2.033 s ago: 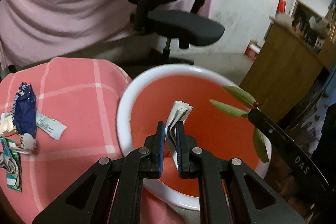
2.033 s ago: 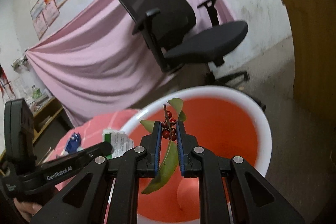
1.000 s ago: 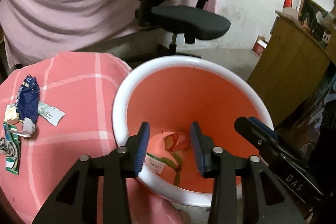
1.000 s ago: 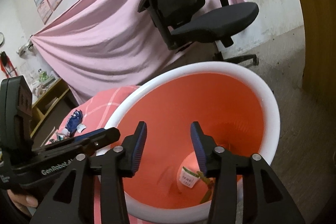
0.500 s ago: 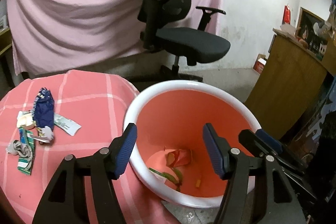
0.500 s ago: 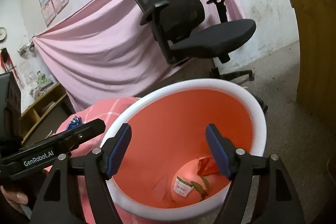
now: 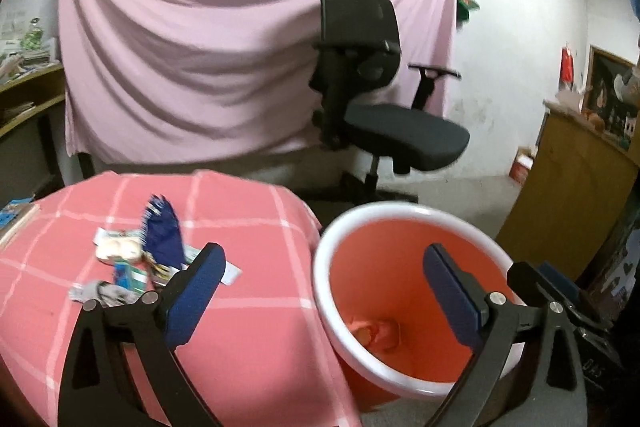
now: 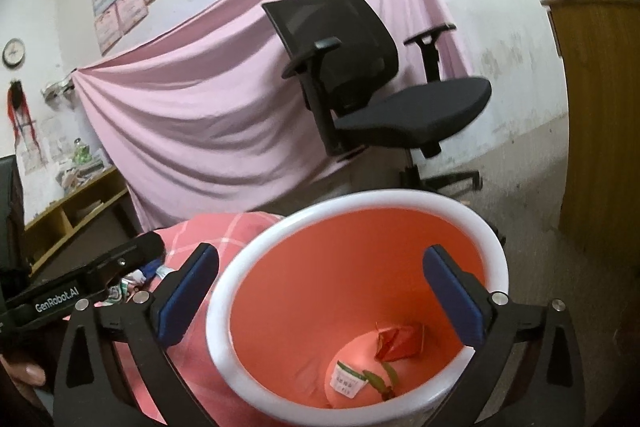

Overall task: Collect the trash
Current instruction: 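Withdraw both open tools from the bucket back toward the table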

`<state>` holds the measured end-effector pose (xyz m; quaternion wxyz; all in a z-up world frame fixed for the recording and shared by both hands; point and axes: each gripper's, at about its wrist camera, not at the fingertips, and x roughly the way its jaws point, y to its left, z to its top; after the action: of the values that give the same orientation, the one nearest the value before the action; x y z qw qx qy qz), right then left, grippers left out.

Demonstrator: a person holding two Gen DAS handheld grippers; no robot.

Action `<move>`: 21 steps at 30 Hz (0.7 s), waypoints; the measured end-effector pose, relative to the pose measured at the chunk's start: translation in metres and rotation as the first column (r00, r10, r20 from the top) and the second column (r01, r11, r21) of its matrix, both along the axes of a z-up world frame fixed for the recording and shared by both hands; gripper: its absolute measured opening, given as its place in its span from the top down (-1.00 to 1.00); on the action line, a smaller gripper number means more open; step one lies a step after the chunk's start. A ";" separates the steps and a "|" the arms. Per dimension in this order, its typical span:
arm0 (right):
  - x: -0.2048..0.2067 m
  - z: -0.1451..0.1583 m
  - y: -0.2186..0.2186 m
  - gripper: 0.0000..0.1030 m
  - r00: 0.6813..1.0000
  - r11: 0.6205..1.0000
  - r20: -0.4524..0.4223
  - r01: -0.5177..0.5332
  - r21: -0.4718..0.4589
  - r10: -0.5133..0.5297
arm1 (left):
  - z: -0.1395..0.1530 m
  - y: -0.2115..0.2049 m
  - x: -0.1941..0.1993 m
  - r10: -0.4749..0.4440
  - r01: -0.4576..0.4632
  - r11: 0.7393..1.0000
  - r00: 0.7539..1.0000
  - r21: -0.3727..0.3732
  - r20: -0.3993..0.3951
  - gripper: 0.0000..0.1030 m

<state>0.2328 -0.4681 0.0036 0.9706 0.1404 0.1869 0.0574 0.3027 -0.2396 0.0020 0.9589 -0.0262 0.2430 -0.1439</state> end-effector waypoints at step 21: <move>-0.008 0.037 0.065 -1.00 0.986 0.995 0.163 -0.027 -0.092 0.042 | 0.023 0.075 -0.035 0.119 -0.114 0.993 0.978 -0.039 0.172 -0.94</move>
<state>0.2248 -0.4033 0.0403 0.9869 0.0882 0.1107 0.0772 0.2676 -0.1641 0.0247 0.9828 -0.0415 0.1544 -0.0929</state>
